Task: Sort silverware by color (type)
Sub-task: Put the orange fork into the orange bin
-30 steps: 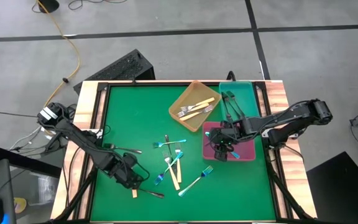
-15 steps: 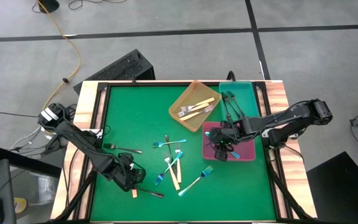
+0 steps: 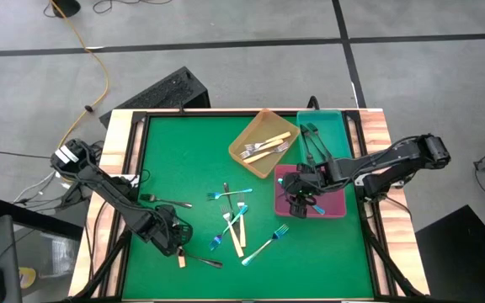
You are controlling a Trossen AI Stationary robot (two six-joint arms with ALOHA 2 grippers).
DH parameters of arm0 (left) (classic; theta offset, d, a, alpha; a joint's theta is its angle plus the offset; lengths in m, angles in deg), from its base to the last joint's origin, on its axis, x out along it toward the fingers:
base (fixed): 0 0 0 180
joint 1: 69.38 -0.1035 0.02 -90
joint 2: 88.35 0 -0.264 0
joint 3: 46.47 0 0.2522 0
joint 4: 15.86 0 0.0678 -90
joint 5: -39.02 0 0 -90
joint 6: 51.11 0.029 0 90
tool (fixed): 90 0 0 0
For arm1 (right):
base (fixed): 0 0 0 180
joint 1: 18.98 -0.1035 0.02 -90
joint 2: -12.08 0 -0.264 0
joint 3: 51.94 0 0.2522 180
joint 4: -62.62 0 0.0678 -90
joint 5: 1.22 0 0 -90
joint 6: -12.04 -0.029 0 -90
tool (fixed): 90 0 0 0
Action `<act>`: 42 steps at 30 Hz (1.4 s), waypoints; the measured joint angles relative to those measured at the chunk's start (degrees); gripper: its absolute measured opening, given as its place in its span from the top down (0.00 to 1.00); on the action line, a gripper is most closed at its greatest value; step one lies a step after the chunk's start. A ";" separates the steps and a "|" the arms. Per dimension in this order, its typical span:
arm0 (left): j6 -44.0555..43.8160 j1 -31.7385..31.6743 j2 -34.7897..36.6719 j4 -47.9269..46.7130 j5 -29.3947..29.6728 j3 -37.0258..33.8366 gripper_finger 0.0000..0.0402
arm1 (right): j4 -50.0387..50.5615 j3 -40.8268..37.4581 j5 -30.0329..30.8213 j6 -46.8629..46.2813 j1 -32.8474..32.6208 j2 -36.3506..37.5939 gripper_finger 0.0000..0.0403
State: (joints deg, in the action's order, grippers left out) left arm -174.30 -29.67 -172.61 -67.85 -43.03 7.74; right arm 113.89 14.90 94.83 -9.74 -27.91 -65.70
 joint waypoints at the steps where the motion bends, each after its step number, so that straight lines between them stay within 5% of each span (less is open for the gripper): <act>1: 0.50 0.00 -0.01 -0.01 -0.01 -0.01 0.55 | -0.04 0.00 0.00 0.00 0.00 0.00 0.44; 9: 1.31 -0.15 -0.10 -1.00 -0.24 -0.08 0.58 | -0.45 0.00 0.00 1.20 0.00 0.00 0.44; 22: 6.50 -1.73 -0.15 -1.74 0.42 -0.18 0.97 | -0.50 0.00 0.00 1.25 0.00 0.00 0.44; 42: 32.20 -12.52 -0.08 6.19 28.74 -0.38 0.97 | -4.94 -0.02 0.01 1.57 0.04 0.00 0.44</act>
State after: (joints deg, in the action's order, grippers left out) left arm -142.10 -42.19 -172.69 -61.66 -14.30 7.36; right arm 108.96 14.88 94.83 -8.17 -27.87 -65.70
